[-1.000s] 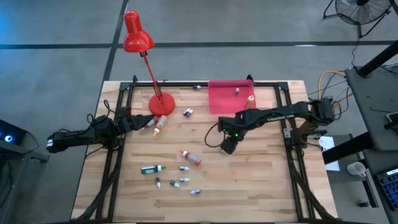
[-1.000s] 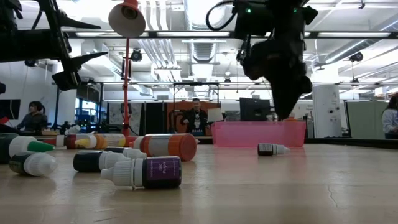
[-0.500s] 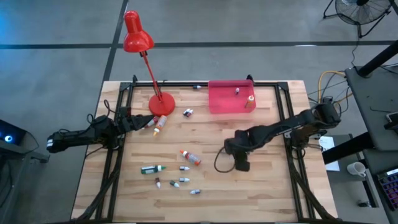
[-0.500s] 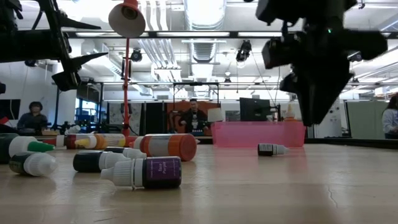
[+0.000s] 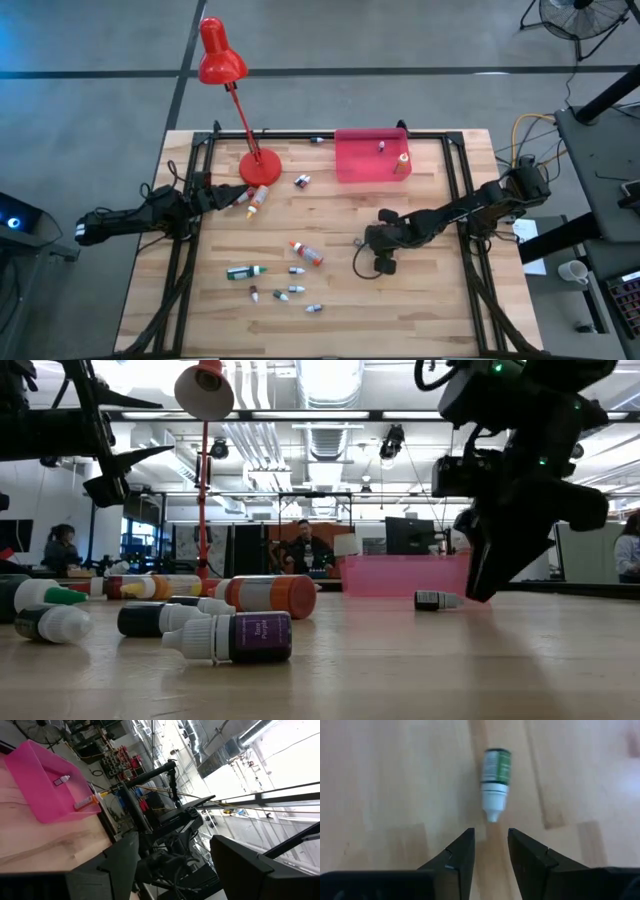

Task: Pick & Place food coloring
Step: Put the small green food coloring bottle into the red bin

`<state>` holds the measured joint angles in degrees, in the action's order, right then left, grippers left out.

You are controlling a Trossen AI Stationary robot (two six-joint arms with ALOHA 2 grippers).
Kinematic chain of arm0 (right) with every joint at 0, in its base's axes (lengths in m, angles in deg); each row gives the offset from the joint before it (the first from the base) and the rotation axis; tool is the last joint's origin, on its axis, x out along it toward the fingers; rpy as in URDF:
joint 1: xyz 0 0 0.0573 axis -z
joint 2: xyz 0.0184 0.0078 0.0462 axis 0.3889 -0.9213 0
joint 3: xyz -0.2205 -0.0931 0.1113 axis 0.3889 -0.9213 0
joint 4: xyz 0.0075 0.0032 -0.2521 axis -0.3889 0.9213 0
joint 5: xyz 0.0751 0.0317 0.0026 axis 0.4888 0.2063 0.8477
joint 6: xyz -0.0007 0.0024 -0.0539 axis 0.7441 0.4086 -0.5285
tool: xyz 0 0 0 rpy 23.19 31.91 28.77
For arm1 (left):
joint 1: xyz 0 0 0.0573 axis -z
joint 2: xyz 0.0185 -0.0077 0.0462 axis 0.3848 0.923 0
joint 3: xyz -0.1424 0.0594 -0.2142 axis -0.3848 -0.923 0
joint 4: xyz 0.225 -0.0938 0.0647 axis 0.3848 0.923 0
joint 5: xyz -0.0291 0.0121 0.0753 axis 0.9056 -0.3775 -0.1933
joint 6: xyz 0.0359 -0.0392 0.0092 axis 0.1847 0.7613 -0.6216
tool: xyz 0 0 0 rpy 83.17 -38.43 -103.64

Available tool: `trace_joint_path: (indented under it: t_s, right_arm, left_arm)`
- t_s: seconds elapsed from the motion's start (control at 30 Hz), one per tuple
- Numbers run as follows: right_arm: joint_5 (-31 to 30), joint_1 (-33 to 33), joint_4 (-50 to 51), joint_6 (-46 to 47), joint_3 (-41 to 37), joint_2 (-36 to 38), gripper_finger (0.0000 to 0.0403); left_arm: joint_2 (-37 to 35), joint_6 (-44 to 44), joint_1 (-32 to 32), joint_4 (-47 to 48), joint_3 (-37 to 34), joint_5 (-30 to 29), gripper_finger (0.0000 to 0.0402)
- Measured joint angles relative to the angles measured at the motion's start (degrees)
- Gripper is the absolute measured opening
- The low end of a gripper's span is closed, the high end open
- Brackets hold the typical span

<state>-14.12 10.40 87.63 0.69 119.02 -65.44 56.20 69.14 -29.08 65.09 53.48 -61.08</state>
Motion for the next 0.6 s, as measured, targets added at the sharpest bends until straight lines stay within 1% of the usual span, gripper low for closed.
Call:
trace_joint_path:
  t_s: [0.17,0.43,0.5,0.6]
  right_arm:
    - [-0.09,0.03,-5.02,-1.45,-2.32,0.00,0.0112]
    - [-0.30,0.00,-10.73,-1.28,-5.53,0.01,0.0112]
    - [-0.90,0.00,-11.14,-1.27,-5.77,0.02,0.0116]
    - [-1.36,0.00,-11.28,-1.80,-5.84,0.02,0.0132]
  left_arm:
    - [0.00,-0.01,-0.01,0.04,0.01,0.00,0.0220]
    - [0.00,0.00,-0.01,0.09,0.02,0.00,0.0220]
    - [0.00,-0.01,-0.01,0.15,0.00,0.00,0.0220]
    - [0.00,-0.01,-0.01,0.30,0.02,0.00,0.0220]
